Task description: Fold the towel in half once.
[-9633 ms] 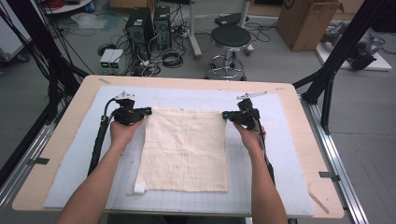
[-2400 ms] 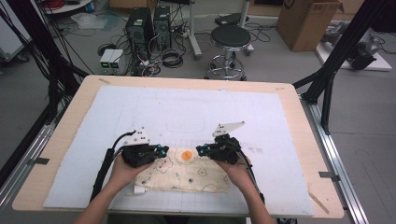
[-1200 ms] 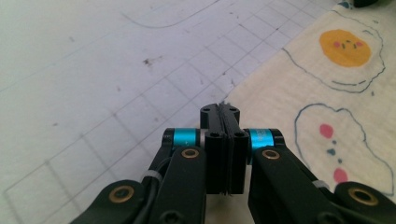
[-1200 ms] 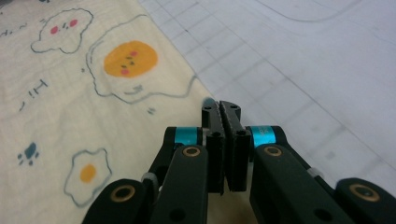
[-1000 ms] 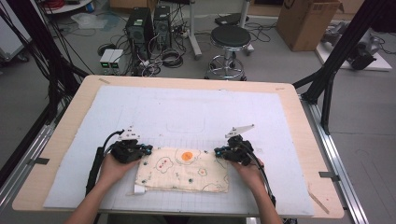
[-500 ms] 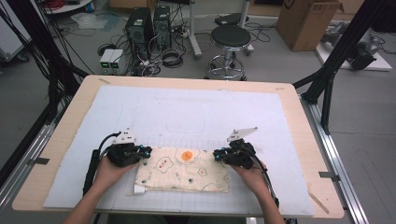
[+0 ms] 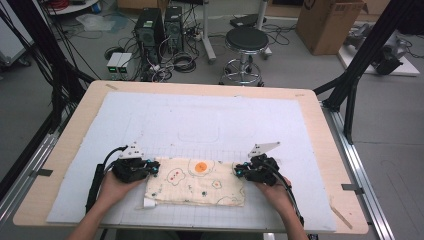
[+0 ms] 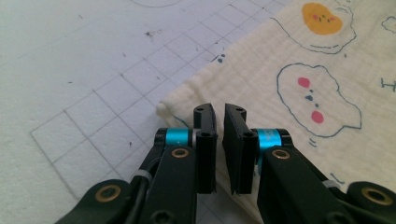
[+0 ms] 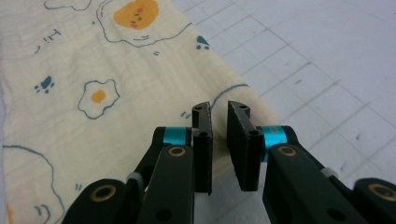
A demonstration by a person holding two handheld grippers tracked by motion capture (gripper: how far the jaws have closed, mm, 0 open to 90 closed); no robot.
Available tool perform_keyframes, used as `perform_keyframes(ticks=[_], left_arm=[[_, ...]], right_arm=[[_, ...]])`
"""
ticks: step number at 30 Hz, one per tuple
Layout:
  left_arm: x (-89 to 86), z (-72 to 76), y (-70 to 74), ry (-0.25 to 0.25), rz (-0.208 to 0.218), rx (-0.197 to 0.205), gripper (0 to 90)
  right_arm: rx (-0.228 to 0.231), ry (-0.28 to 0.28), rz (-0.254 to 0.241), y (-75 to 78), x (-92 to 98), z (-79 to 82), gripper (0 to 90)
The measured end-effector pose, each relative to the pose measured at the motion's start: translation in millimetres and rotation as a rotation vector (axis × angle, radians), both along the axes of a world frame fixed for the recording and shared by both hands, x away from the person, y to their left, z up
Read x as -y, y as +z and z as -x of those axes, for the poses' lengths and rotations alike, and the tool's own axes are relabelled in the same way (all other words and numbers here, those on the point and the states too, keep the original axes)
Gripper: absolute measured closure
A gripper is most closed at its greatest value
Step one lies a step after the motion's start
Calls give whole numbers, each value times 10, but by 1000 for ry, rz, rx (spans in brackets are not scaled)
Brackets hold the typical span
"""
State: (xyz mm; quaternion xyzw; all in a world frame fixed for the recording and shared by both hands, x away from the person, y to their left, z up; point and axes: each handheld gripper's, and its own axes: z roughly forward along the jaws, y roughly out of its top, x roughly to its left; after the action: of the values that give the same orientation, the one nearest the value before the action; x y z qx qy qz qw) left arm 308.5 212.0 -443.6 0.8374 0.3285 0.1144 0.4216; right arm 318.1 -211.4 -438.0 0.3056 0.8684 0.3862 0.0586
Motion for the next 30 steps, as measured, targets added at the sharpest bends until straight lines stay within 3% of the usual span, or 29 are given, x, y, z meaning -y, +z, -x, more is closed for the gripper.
perform_keyframes(ticks=[9,16,30], left_arm=[[-16,0,-2,1,9,-5,820],[-38,9,11,-1,25,-4,749],[-140,75,173,19,158,19,548]], right_arm=[[6,-15,-6,-2,34,32,778],[-6,-25,-30,-2,39,27,737],[47,-73,-147,172,77,120,454]])
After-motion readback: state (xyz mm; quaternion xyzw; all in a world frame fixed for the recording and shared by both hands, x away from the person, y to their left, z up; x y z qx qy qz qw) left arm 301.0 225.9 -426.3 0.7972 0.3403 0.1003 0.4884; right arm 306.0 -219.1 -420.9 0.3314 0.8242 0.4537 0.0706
